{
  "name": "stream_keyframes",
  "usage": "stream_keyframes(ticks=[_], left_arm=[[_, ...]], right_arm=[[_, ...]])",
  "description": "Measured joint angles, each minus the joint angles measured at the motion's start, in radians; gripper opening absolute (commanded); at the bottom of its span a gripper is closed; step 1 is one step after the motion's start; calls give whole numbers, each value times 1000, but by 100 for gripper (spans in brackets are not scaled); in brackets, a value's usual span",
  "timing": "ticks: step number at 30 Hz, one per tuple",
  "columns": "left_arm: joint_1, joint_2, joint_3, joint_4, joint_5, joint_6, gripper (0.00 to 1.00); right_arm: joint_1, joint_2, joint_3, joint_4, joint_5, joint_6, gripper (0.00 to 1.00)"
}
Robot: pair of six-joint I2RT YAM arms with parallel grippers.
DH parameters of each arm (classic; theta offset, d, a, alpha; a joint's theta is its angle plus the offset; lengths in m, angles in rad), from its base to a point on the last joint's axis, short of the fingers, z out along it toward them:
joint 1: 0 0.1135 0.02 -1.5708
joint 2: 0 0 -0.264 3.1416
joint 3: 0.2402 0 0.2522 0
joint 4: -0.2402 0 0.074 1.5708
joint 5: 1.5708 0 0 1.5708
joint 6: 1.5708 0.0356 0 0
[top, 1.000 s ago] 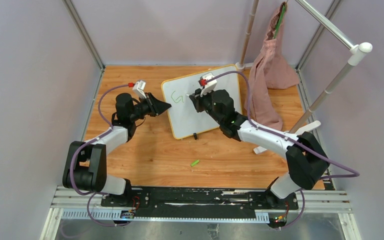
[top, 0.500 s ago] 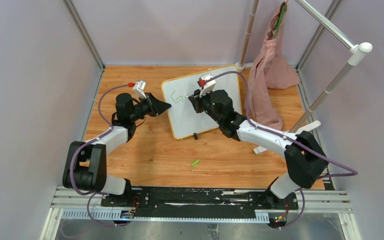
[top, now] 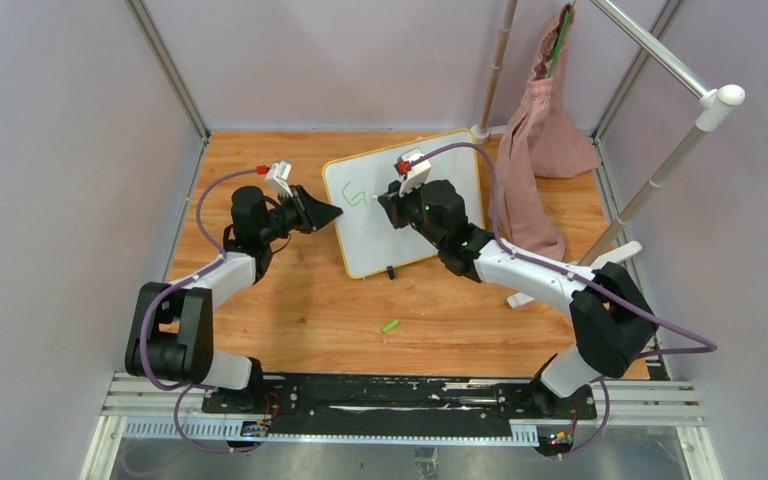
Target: Write a sentence on the whiteboard
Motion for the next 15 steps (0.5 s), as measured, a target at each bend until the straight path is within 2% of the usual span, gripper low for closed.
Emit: stream_keyframes(ticks=[15], left_arm=[[0,0,0,0,-1,0,0]], right_arm=[[-29,-18,-3,-27,9,4,0]])
